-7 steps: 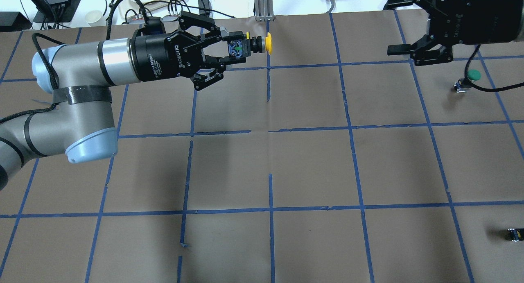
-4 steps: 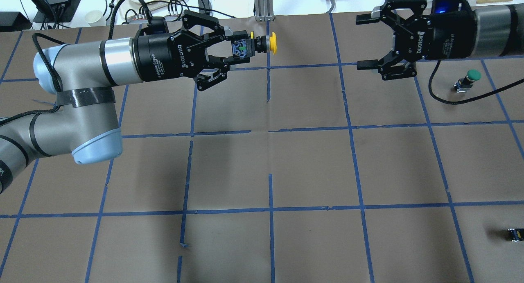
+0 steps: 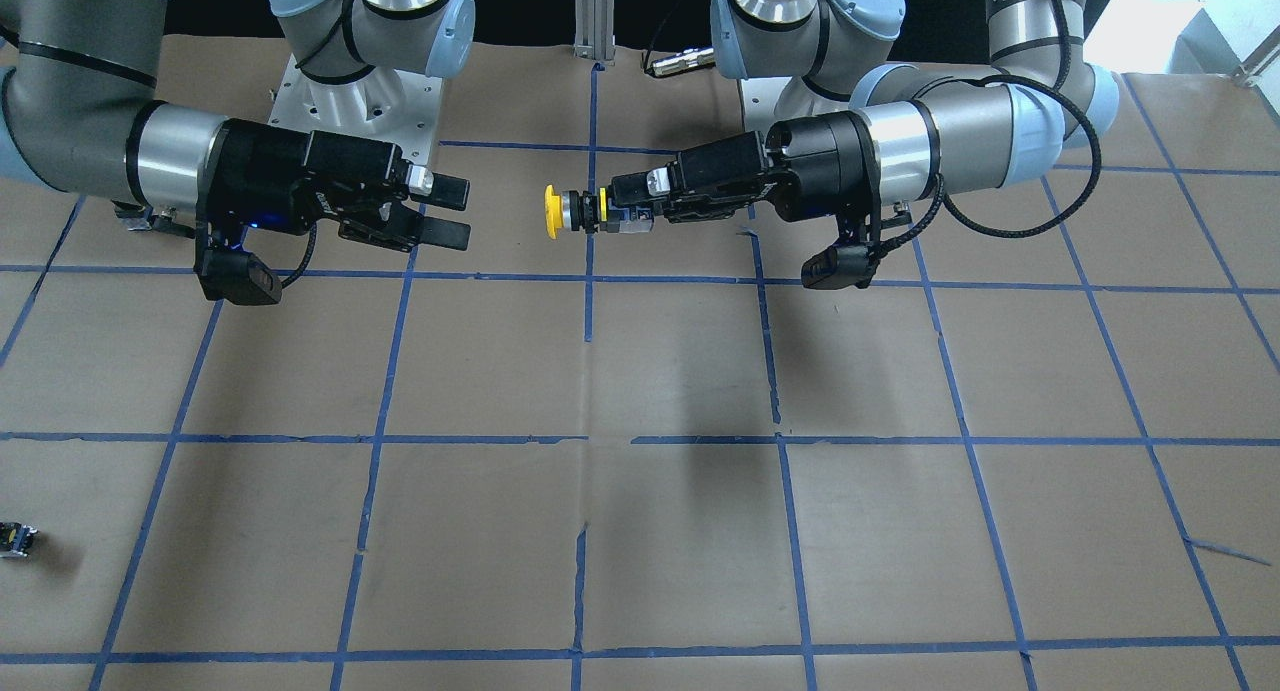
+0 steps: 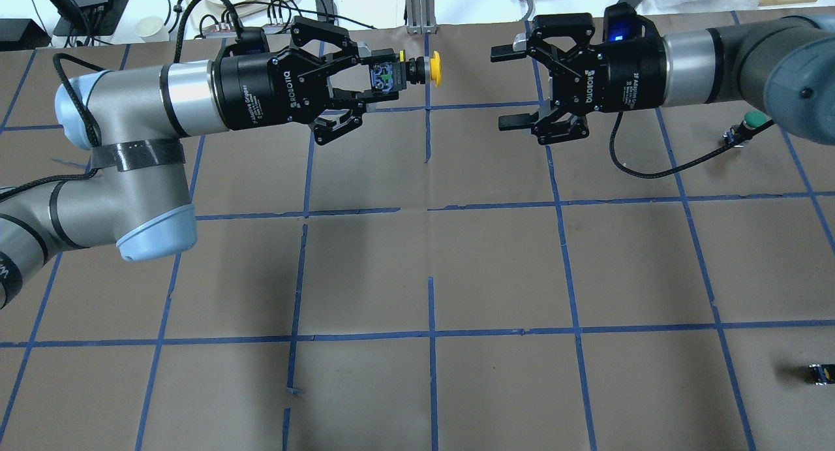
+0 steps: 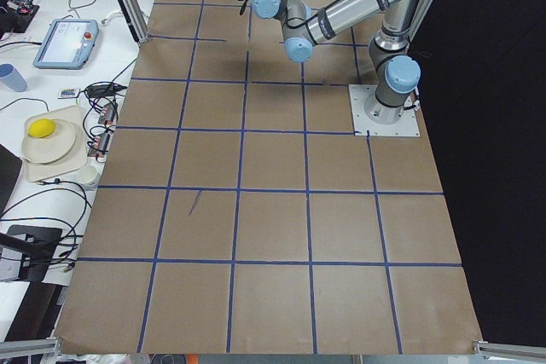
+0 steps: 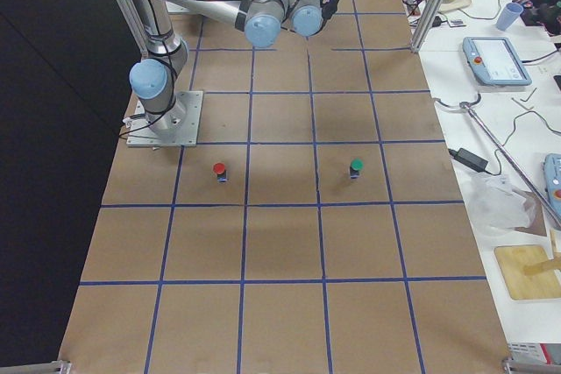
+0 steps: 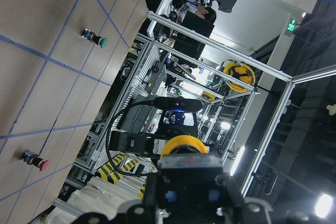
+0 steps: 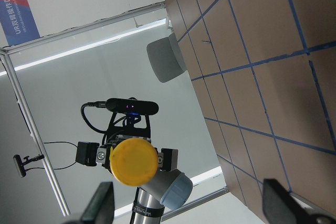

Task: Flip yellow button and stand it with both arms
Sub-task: 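Rotate the left wrist to hold the button up while the right gripper approaches, then bring the open right gripper to the yellow button's body beside the left gripper, then close the right gripper on the button and open the left gripper, then carry the button with the right gripper toward the green button while the left arm withdraws, then lower the yellow button upright onto the table with the right gripper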

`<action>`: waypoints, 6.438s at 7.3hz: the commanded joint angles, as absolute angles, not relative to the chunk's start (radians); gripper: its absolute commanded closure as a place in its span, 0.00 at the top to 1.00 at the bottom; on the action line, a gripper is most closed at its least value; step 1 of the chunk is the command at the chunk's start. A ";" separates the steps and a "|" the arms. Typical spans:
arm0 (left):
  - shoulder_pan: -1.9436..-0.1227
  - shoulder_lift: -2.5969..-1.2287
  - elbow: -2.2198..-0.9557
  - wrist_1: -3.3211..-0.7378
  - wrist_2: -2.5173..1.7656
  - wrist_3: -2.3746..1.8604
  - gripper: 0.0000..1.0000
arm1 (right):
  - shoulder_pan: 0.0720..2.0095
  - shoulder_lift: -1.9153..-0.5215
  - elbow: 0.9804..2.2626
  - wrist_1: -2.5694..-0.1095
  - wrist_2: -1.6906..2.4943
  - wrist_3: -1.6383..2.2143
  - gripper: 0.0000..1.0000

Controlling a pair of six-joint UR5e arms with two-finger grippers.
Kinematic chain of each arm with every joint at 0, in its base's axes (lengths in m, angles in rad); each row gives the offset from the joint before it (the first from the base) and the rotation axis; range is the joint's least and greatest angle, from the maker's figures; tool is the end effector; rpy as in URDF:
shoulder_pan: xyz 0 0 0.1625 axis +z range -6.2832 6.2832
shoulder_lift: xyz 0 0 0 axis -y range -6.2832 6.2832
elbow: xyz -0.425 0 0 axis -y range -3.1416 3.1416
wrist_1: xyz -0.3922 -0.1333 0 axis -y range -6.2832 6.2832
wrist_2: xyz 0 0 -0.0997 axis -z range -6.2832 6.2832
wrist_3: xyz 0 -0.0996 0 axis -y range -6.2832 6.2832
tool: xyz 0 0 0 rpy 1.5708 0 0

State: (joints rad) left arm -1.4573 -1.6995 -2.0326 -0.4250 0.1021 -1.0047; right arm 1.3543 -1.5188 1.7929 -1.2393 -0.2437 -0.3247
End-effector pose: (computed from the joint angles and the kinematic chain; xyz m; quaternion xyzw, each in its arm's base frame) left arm -0.1776 -0.4937 0.4095 0.2229 -0.7026 -0.0942 0.6692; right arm 0.1241 -0.5064 0.4043 0.1427 0.7608 0.0692 0.6293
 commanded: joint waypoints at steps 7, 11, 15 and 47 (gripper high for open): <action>-1.456 -1.701 -2.033 -0.425 0.103 -1.005 0.15 | 1.450 -1.514 1.781 -1.405 -0.173 -0.223 1.00; -1.456 -1.701 -2.031 -0.423 0.101 -1.005 0.15 | 1.453 -1.488 1.781 -1.459 -0.175 -0.198 0.93; -1.456 -1.700 -2.029 -0.423 0.101 -1.006 0.15 | 1.499 -1.465 1.790 -1.672 -0.182 0.004 0.93; -1.397 -1.698 -1.578 -1.311 1.512 -0.301 1.00 | 0.875 -1.352 2.194 -2.704 -1.713 -0.914 0.06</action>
State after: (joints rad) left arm -1.3787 -1.7062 -1.6887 -1.0790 1.4424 -0.3953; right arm 0.9407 -1.4054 2.1728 -2.6023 -1.7584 -0.8225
